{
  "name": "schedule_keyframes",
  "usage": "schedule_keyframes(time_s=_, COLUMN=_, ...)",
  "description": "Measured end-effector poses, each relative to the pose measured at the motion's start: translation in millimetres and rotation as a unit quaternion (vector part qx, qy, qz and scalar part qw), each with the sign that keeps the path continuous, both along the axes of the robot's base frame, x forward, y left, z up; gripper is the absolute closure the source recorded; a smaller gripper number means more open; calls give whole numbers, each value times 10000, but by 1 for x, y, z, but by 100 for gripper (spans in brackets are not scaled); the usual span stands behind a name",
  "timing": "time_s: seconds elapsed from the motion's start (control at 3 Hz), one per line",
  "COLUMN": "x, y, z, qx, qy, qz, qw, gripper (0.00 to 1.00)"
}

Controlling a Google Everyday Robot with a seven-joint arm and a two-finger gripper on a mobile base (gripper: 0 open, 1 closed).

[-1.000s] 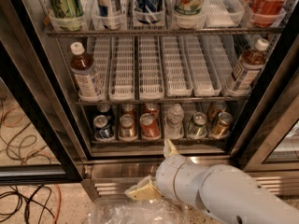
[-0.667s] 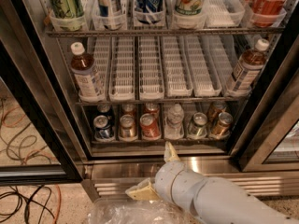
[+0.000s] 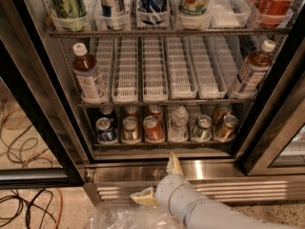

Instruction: Pick orange can from bottom shelf of fridge

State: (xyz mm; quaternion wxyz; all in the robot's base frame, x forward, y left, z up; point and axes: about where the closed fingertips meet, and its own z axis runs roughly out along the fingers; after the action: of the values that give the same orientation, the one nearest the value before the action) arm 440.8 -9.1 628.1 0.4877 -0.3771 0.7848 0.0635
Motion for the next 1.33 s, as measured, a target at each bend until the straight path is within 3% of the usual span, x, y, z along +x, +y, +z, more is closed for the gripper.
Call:
schedule_keyframes(time_s=0.33, x=31, y=-5, z=-33, qx=18, qy=-169, qz=-405, qw=9990, gripper=0)
schedule_keyframes(time_s=0.67, x=31, y=-4, z=-33, qx=19, qy=-166, qz=-396, qw=9991, gripper=0)
schedule_keyframes(time_s=1.0, x=42, y=-5, z=-48, qx=128, qy=-220, qz=-571, qw=9980, gripper=0)
schedule_keyframes(time_s=1.33, x=57, y=-12, z=-62, qx=397, qy=-621, qz=-959, qw=9927, gripper=0)
